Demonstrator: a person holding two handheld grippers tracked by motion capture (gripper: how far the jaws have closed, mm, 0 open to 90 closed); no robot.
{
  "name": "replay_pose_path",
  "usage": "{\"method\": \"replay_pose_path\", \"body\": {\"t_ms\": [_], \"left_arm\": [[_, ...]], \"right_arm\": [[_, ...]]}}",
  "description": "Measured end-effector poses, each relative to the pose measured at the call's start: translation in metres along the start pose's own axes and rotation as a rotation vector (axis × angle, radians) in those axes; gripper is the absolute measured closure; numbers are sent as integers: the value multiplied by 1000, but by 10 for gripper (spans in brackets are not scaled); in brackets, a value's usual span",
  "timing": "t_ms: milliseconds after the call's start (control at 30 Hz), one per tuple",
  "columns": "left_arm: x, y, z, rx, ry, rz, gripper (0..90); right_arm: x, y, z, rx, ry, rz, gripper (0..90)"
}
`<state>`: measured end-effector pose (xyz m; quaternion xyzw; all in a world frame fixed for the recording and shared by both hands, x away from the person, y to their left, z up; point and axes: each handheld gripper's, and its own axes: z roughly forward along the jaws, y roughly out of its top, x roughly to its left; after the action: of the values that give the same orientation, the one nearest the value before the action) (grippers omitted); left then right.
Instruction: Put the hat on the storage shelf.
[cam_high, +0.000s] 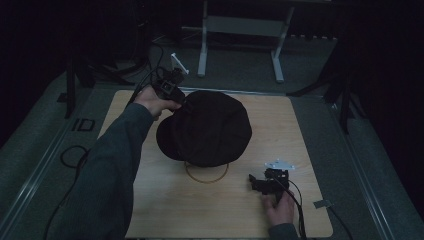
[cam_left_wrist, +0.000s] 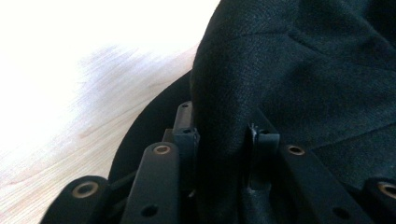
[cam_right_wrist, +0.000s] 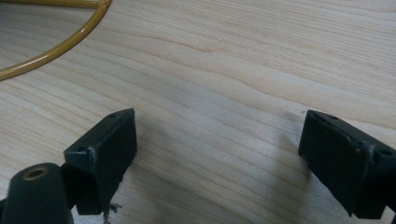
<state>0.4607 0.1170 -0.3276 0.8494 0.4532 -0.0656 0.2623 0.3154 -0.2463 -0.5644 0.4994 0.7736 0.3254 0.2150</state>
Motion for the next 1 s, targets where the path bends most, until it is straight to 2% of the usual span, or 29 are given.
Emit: {"method": "replay_pose_path", "body": {"t_ms": [400, 667, 933, 1000], "left_arm": [[1, 3, 1, -31, -14, -29, 637], [1, 4, 0, -37, -34, -41, 530], [4, 5, -6, -77, -38, -62, 478], [4, 5, -7, -86, -37, -56, 468]], "right_arm": [[0, 0, 0, 0, 0, 0, 114], [0, 0, 0, 0, 0, 0, 114], [0, 0, 0, 0, 0, 0, 114], [0, 0, 0, 0, 0, 0, 114]]}}
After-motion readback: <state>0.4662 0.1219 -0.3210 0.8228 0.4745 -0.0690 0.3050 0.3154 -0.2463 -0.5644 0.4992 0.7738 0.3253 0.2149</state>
